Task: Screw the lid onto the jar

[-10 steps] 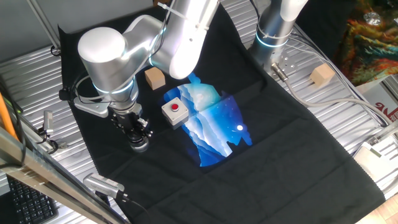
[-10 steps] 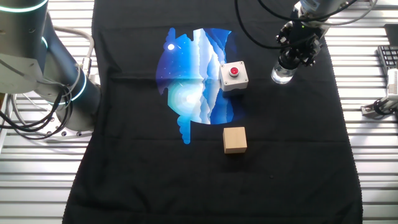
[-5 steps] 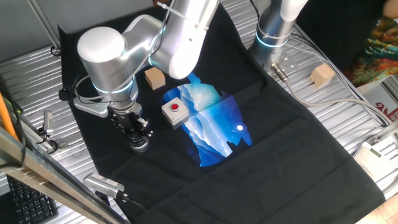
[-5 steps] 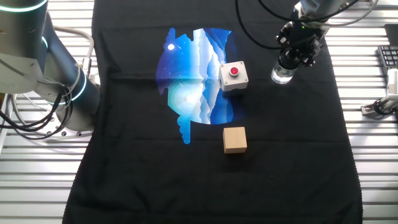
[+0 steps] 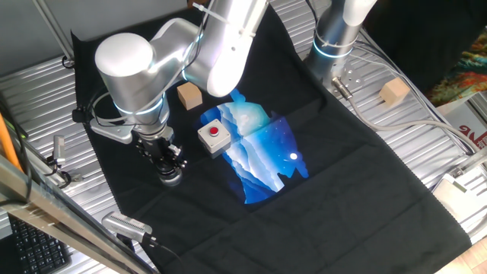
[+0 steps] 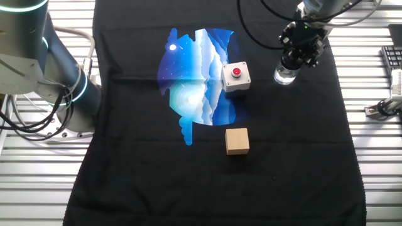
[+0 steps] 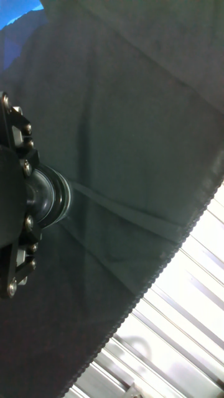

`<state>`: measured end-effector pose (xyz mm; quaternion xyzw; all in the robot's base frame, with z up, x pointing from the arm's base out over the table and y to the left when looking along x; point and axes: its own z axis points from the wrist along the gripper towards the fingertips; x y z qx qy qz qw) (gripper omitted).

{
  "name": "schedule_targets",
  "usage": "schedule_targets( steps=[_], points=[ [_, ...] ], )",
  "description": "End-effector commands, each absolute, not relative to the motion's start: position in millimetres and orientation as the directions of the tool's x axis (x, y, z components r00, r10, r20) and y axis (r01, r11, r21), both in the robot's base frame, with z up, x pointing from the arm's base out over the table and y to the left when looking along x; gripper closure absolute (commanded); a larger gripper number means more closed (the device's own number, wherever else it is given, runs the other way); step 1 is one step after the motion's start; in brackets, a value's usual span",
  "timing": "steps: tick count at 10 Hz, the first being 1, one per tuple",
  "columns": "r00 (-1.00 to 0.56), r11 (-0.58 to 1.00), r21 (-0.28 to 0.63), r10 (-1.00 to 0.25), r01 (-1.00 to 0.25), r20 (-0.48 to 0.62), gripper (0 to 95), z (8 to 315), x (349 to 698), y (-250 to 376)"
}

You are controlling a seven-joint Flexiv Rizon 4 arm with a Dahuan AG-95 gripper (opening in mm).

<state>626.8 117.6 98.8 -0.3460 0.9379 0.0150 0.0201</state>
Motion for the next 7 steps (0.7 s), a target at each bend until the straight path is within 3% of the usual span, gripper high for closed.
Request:
schedule_targets(
  steps=[1, 7],
  points=[
    [-0.761, 0.762, 0.015, -0.647, -0.648, -0.052, 95.0, 98.3, 626.9, 117.5],
    [-0.768, 0.768, 0.014, -0.638, -0.640, -0.052, 95.0, 98.2, 626.9, 117.3]
  ],
)
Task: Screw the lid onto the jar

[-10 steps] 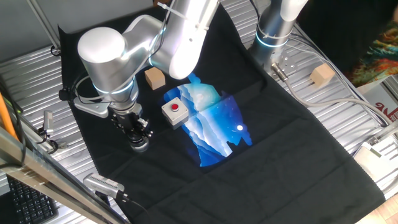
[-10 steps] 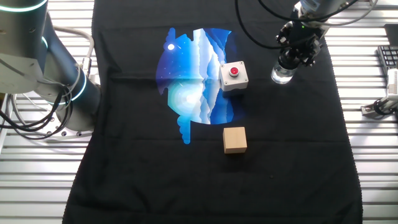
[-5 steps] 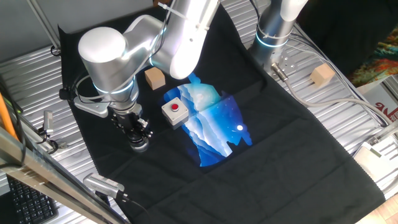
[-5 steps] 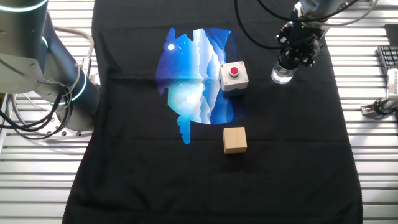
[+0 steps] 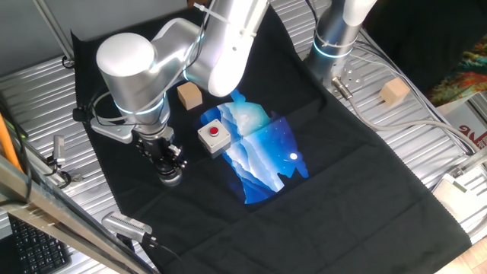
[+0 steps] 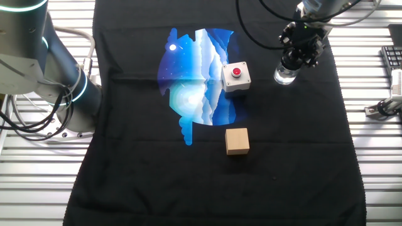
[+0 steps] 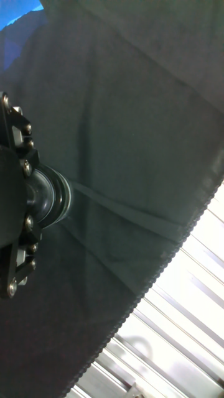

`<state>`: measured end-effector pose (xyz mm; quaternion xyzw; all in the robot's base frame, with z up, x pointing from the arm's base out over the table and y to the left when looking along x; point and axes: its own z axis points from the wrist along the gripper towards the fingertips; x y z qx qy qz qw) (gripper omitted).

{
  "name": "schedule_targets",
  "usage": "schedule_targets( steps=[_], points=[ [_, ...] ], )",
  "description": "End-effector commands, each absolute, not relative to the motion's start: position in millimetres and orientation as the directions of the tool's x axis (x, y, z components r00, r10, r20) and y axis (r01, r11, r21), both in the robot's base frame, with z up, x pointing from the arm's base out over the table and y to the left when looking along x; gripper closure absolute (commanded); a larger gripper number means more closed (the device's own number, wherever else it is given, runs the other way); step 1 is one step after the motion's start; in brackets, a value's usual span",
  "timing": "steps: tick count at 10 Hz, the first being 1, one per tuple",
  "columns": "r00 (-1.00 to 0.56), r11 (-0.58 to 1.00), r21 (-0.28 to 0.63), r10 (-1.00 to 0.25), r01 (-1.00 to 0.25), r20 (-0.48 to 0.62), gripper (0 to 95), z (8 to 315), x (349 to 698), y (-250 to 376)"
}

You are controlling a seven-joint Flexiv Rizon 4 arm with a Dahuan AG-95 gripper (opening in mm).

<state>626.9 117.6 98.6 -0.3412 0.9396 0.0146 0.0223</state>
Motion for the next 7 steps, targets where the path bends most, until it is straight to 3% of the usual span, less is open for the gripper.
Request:
schedule_targets(
  steps=[1, 7],
  points=[
    [-0.771, 0.771, 0.013, -0.635, -0.636, -0.049, 95.0, 98.2, 626.9, 117.3],
    [-0.780, 0.780, 0.015, -0.625, -0.626, -0.038, 95.0, 97.9, 627.0, 117.0]
  ],
)
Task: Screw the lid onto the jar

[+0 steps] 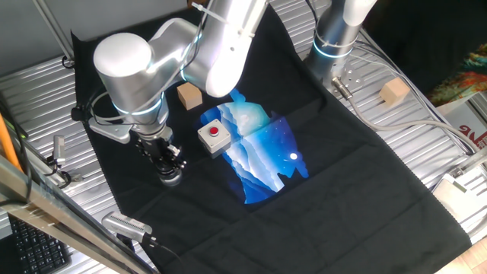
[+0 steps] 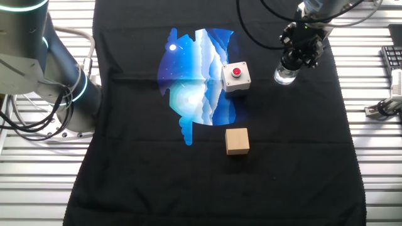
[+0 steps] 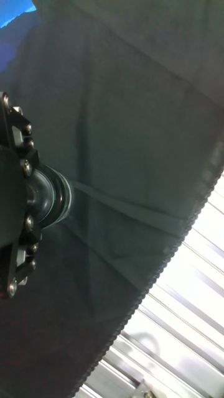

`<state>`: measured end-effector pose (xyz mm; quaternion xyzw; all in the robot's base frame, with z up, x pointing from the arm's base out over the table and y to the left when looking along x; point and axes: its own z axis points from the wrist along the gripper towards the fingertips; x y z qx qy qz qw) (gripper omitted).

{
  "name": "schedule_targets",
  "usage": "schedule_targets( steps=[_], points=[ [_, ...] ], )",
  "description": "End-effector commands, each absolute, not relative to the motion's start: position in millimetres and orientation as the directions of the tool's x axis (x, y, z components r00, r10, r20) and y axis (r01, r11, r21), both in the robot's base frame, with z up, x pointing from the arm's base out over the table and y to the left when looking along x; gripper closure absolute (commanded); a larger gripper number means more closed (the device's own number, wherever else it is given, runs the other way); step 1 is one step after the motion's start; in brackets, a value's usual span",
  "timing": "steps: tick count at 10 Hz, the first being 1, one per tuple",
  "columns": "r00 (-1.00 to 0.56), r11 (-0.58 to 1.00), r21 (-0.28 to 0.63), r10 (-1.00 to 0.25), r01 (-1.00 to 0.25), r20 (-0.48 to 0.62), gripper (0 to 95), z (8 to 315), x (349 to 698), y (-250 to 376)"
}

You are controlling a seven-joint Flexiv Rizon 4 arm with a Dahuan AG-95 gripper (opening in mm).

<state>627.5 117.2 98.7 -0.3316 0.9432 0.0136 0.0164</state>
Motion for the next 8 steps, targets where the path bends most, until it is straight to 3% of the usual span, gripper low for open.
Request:
schedule_targets(
  steps=[1, 8],
  points=[
    [-0.782, 0.782, 0.019, -0.622, -0.623, -0.030, 95.0, 97.9, 627.0, 116.9],
    [-0.797, 0.797, 0.018, -0.603, -0.604, -0.033, 95.0, 98.0, 627.0, 116.9]
  ],
)
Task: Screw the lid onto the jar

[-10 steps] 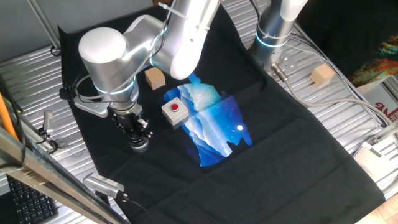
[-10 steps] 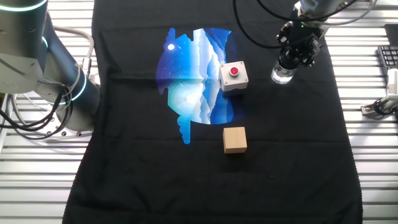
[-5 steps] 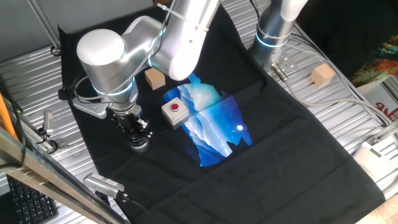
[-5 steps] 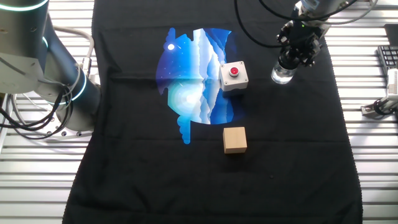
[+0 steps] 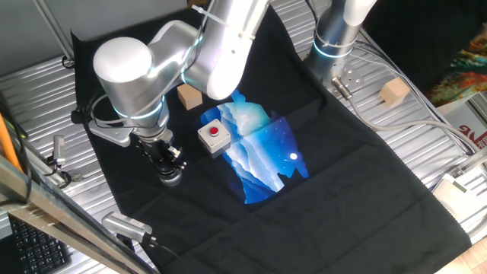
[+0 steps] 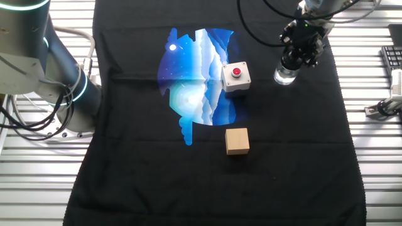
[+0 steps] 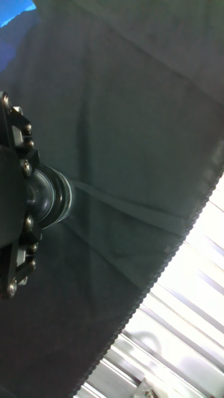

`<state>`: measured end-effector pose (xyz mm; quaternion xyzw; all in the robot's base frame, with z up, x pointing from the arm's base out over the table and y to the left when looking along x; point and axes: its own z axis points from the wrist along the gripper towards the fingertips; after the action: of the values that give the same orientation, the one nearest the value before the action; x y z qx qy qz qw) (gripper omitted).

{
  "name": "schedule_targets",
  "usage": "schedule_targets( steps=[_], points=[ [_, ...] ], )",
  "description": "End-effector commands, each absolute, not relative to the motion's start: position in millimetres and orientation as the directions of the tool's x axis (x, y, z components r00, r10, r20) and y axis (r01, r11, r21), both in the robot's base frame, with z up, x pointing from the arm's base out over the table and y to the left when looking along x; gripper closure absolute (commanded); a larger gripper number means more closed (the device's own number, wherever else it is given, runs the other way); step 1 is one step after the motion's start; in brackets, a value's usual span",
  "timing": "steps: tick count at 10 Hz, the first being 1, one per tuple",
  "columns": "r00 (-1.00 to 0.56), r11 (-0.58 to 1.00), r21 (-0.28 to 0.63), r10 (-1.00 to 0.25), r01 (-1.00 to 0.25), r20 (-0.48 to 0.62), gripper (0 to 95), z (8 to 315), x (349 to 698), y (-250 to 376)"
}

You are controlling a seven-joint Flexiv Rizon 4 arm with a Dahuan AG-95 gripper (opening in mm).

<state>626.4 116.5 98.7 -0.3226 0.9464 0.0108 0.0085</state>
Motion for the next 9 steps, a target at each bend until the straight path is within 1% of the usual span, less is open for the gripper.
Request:
schedule_targets(
  steps=[1, 2, 5, 9],
  points=[
    [-0.797, 0.797, 0.012, -0.603, -0.604, -0.030, 95.0, 98.0, 627.0, 116.9],
    [-0.801, 0.801, 0.003, -0.599, -0.599, -0.021, 95.0, 97.9, 627.0, 116.9],
    [-0.828, 0.828, 0.018, -0.560, -0.561, -0.030, 95.0, 98.0, 627.0, 116.7],
    [-0.849, 0.849, -0.006, -0.528, -0.528, -0.008, 95.0, 98.1, 626.9, 116.1]
  ],
)
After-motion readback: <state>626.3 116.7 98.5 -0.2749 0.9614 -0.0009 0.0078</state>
